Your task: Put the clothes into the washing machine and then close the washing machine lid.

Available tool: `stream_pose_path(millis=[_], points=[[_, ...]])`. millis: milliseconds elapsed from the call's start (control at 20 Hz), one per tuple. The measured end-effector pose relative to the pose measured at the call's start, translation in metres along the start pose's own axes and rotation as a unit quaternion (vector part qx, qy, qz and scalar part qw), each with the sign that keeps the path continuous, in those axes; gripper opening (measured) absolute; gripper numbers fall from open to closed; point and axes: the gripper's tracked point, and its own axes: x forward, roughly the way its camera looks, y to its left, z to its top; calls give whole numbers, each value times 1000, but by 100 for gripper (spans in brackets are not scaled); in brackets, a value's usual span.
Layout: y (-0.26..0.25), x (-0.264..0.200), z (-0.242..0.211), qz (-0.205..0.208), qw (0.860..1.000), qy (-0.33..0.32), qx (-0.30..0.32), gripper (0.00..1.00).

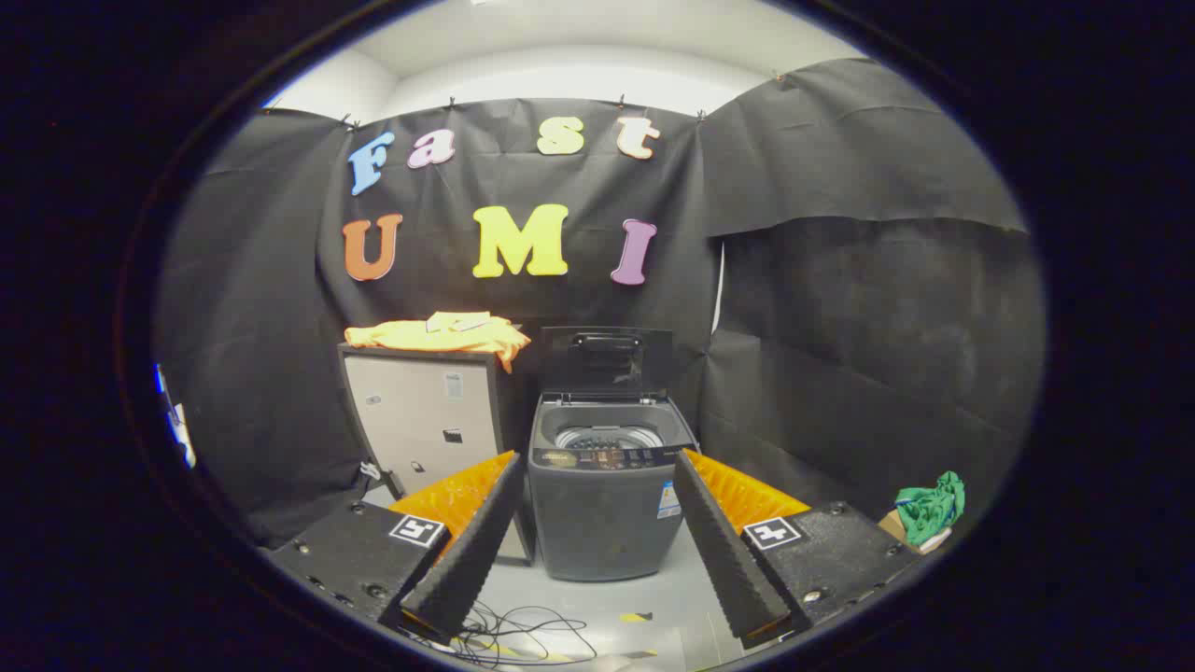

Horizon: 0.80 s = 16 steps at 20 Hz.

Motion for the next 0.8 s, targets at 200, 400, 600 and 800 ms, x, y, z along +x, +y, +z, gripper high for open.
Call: stream_pose_path(millis=[200, 400, 600, 800], points=[[11, 4, 2, 9, 1000, -2, -3, 100], [18, 4, 6, 9, 1000, -4, 0, 100], [28, 8, 7, 10, 1000, 2, -4, 100], [39, 18, 24, 10, 1000, -1, -9, 100]])
